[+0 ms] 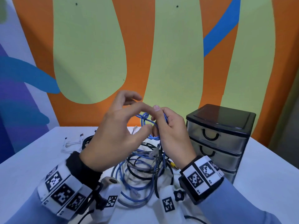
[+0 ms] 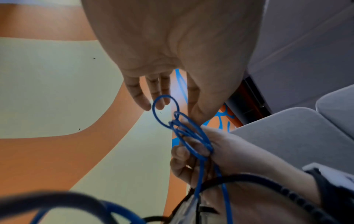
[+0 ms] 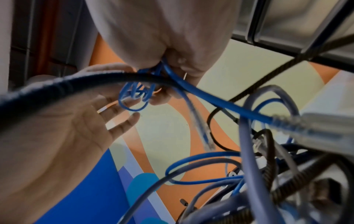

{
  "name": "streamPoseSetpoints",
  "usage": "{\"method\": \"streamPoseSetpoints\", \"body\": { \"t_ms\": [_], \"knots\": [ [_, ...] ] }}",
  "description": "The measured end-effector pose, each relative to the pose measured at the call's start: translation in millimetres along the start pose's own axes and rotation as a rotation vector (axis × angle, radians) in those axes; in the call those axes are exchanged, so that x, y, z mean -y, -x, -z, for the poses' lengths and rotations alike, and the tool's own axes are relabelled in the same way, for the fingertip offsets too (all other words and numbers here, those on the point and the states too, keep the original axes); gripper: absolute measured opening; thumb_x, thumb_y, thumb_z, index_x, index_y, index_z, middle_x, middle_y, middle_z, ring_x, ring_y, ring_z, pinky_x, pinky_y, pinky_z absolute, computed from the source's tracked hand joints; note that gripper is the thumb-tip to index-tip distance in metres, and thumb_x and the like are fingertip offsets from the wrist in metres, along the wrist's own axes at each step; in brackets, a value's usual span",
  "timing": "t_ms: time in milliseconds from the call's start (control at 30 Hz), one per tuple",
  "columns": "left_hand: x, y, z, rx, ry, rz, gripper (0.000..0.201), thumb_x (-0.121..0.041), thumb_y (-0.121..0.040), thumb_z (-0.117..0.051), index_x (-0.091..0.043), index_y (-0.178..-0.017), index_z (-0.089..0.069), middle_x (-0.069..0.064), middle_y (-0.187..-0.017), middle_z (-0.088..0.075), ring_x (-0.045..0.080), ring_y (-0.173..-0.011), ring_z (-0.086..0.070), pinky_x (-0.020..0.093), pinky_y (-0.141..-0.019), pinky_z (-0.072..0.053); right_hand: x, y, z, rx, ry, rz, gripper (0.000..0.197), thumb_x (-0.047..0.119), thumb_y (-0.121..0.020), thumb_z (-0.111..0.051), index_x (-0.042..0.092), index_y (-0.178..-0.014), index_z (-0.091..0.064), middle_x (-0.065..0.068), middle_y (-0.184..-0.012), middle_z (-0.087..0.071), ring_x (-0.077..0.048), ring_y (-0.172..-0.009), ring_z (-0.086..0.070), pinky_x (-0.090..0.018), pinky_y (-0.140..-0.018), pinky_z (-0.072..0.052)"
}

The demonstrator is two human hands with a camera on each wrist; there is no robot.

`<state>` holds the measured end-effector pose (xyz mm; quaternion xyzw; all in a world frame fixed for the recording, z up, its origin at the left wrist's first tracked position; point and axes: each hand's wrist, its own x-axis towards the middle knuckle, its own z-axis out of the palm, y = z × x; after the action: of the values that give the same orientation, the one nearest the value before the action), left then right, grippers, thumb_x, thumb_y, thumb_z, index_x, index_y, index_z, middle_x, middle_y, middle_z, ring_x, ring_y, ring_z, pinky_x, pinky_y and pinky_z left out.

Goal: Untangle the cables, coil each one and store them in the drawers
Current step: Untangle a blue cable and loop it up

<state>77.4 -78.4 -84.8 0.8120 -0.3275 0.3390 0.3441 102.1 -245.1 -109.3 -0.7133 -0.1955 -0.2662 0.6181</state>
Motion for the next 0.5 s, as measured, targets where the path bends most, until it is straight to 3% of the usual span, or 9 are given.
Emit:
{"method": "streamPoseSetpoints", "body": {
  "t_ms": [133, 267, 400, 500],
  "knots": [
    [3, 2, -3, -0.028, -0.131, 0.013, 0.017, -0.028, -0.086, -0.072, -0.034, -0.101, -0.074, -0.007, -0.129, -0.051, 0.005, -0.119, -0.056, 0.037, -0.092, -0.05, 2, 2, -3, 0.033, -0.034, -0.018, 0.043, 0.04, -0.11, -0.049, 0.007, -0.084, -0.059, 0.007, -0.056, -0.047, -0.019, -0.057, -0.046, -0.036, -0.059, -0.037],
    [-3, 4, -6, -0.053, -0.211, -0.001, 0.017, -0.038, -0.086, -0.068, -0.032, -0.1, -0.074, -0.009, -0.124, -0.055, 0.012, -0.111, -0.061, 0.045, -0.077, -0.055, 2, 4, -3, 0.05, -0.023, -0.02, 0.045, 0.043, -0.11, -0.047, 0.007, -0.088, -0.06, -0.007, -0.065, -0.045, -0.021, -0.061, -0.042, -0.04, -0.059, -0.035],
    [1, 6, -12, -0.109, -0.28, -0.02, 0.013, -0.03, -0.086, -0.078, -0.026, -0.099, -0.077, -0.008, -0.118, -0.059, 0.015, -0.103, -0.064, 0.046, -0.07, -0.057, 6, 7, -2, 0.067, -0.044, -0.064, 0.041, 0.043, -0.11, -0.046, 0.012, -0.086, -0.059, -0.005, -0.065, -0.04, -0.021, -0.062, -0.039, -0.036, -0.053, -0.041],
    [6, 7, -13, -0.082, -0.31, -0.089, 0.009, -0.028, -0.091, -0.079, -0.025, -0.1, -0.081, -0.002, -0.124, -0.062, 0.02, -0.106, -0.064, 0.047, -0.068, -0.057, 8, 6, -2, 0.092, -0.076, -0.107, 0.044, 0.045, -0.109, -0.045, 0.009, -0.087, -0.057, -0.007, -0.067, -0.041, -0.019, -0.059, -0.04, -0.029, -0.048, -0.041]
  ]
}}
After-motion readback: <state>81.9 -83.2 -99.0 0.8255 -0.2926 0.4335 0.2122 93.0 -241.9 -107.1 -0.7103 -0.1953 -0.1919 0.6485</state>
